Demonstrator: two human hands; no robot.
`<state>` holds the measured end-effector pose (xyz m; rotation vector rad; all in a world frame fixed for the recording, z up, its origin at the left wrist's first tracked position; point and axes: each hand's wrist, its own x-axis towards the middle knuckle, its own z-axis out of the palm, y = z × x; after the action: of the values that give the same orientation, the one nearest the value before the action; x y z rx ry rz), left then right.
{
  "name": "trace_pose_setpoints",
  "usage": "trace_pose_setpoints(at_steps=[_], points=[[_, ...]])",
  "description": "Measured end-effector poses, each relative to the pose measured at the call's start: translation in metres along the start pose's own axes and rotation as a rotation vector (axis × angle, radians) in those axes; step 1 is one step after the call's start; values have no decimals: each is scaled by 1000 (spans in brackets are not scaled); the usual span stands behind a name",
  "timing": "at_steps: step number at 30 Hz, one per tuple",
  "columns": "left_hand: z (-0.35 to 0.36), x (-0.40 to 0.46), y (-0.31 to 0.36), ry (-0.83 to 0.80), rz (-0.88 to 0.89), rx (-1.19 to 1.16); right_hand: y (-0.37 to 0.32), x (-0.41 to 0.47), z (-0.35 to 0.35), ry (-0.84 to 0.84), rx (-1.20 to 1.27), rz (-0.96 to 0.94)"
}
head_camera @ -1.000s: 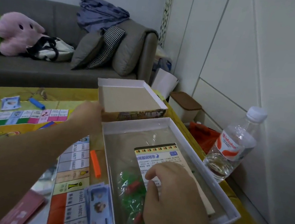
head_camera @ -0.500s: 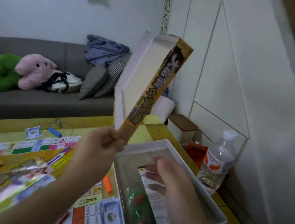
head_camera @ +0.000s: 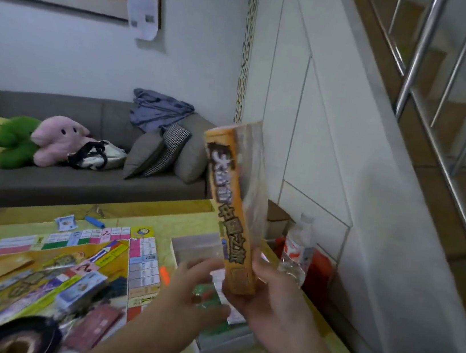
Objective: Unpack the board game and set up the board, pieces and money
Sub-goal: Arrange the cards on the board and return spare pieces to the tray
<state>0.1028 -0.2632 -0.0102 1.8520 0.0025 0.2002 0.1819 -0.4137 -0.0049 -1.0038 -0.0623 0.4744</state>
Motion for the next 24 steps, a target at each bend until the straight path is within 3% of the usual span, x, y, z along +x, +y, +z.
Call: trace_pose_setpoints(at_steps=[3, 6, 12, 24], points=[[-41, -10, 14, 22, -48, -563, -7, -3, -7, 66, -223, -93], [-80, -20, 25, 2, -46, -748, -17, -9, -21, 142, -487, -169], [-53, -20, 23, 246, -434, -98, -27, -11, -47, 178, -712, -174], [18, 9, -24, 68, -521, 382, -17, 33, -118, 284, -949, -15]])
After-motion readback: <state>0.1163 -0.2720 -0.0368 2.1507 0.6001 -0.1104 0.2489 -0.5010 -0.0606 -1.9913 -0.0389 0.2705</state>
